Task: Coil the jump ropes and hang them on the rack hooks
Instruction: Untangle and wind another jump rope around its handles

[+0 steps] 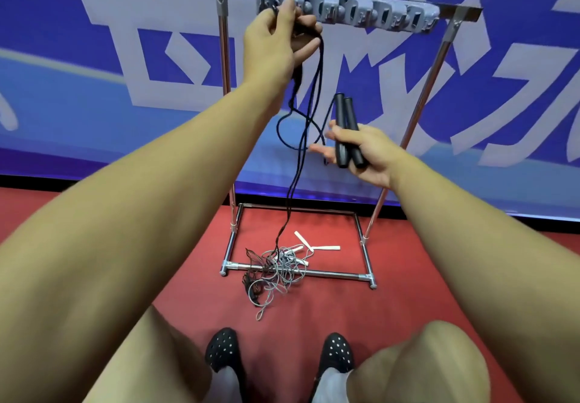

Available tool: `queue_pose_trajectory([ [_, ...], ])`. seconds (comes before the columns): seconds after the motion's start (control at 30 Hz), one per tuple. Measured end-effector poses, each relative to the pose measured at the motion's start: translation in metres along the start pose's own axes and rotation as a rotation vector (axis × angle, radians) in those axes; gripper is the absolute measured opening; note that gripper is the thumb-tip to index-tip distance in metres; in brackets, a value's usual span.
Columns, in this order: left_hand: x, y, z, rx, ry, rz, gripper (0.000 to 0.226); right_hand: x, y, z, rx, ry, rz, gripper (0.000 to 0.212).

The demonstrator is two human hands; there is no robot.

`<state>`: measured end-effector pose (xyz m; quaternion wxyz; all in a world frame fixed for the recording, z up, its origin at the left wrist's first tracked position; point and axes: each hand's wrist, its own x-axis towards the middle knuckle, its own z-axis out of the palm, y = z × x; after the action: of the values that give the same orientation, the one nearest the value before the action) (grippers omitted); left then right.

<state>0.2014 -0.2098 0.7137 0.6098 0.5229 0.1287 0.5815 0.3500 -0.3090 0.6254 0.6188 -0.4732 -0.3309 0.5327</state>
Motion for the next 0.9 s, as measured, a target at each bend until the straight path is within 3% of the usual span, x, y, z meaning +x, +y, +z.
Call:
queue_pose_trajectory([
  [0.17, 0.007, -0.004, 0.0, -0.093, 0.006, -0.117, 0.024, 0.008, 0.017, 0.028, 0.036, -0.126, -0.006, 0.011],
  [0.3, 0.008, -0.013, -0.03, -0.071, 0.013, -0.257, 0.028, 0.015, 0.024, 0.028, -0.029, -0.089, -0.028, 0.015],
  [0.37, -0.002, -0.018, -0.055, -0.09, 0.044, -0.323, 0.035, 0.017, 0.022, 0.024, -0.01, -0.046, -0.059, 0.006],
  [0.43, -0.022, -0.029, -0.081, -0.152, 0.171, -0.324, 0.043, 0.019, 0.016, 0.022, 0.036, -0.005, -0.108, 0.004],
  [0.57, -0.078, -0.09, -0.126, -0.407, 0.654, -0.354, 0.052, 0.021, -0.001, 0.036, 0.043, -0.063, -0.162, 0.01],
  [0.63, -0.104, -0.13, -0.138, -0.431, 0.714, -0.472, 0.047, 0.021, -0.01, 0.05, 0.093, -0.074, -0.208, 0.009],
  [0.7, -0.124, -0.17, -0.145, -0.197, 0.594, -0.605, 0.034, 0.024, -0.021, 0.063, 0.204, -0.078, -0.251, 0.005],
  [0.8, -0.142, -0.208, -0.147, 0.411, 0.116, -0.658, 0.053, 0.025, -0.046, 0.076, 0.296, -0.131, -0.298, 0.007],
  [0.9, -0.152, -0.226, -0.15, 0.598, -0.19, -0.659, 0.05, 0.025, -0.082, 0.083, 0.245, -0.155, -0.395, 0.017],
])
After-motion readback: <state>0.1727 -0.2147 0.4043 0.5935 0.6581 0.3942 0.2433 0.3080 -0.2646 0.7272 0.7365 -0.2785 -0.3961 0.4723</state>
